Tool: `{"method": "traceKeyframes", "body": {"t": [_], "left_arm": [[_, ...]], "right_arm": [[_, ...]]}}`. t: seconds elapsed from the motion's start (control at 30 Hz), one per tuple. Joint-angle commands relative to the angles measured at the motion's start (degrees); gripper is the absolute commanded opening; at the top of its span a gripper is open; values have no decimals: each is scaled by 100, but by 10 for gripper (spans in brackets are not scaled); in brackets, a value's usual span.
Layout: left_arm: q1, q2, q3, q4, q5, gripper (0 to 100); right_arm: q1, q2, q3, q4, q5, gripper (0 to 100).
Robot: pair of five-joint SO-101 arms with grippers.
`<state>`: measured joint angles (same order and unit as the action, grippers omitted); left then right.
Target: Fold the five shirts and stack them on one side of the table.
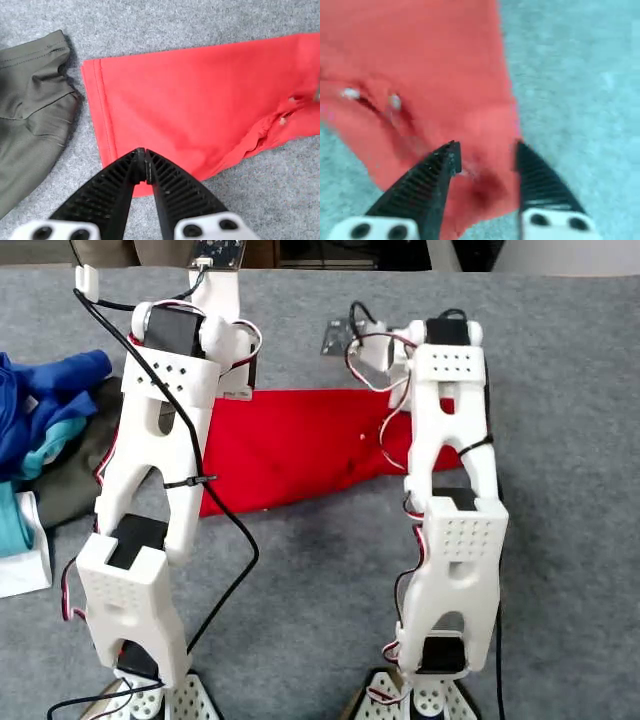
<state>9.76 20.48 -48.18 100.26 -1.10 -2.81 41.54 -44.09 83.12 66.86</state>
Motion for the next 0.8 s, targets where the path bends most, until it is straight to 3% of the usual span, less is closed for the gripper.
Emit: {"method": "traceKeyframes", "body": {"t": [0.0,0.13,0.27,0.5,0.77], "left_arm": [[44,-330,0,44,-53,21],[44,-330,0,44,-53,22],[44,-330,0,44,-53,22],[18,-338,0,44,-53,23],[18,-338,0,44,-53,23]], "right_arm": [[145,-22,-593,325,-176,233],[154,-22,-1130,1292,-176,167],[154,-22,-1305,1925,-352,0],[-330,119,-514,1820,-853,5],[-866,989,-224,747,-1626,5]]}}
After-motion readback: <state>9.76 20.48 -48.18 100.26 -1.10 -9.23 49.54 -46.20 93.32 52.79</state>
